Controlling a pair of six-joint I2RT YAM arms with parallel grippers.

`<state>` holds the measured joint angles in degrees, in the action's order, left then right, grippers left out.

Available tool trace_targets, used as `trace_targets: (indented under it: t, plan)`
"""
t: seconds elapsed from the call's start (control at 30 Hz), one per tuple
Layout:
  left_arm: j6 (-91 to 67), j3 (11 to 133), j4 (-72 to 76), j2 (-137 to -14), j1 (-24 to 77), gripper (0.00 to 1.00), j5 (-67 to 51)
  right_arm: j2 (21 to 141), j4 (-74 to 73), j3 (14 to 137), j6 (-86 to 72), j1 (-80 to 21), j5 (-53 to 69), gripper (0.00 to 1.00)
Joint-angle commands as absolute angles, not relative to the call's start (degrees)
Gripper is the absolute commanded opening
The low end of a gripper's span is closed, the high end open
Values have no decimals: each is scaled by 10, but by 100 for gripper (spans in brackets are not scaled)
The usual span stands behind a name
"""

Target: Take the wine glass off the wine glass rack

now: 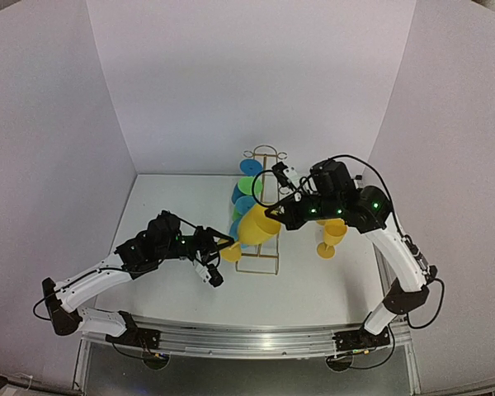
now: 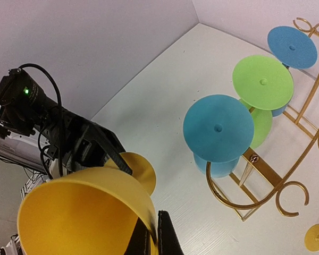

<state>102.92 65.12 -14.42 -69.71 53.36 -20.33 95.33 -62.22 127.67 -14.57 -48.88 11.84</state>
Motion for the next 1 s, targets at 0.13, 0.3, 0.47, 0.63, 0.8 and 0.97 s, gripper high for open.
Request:
trace_targets:
  t: [0.13,0.3,0.47,0.63,0.8,0.97]
  plan:
    - [936,634,-18,-656,537,100,-178,883,-608,1330,-191,-473,-7,0]
    - [887,611,36,-622,537,100,-124,844,-599,1321,-201,-468,-154,0]
    - [831,611,52,-603,537,100,-72,804,-599,1290,-208,-468,-339,0]
    - [780,600,33,-583,537,100,-49,768,-637,1249,-180,-466,-541,0]
    - [757,586,20,-571,537,100,-57,790,-702,1272,-165,-424,-587,0]
    - [725,590,21,-572,537,100,-54,853,-778,1293,-170,-261,-449,0]
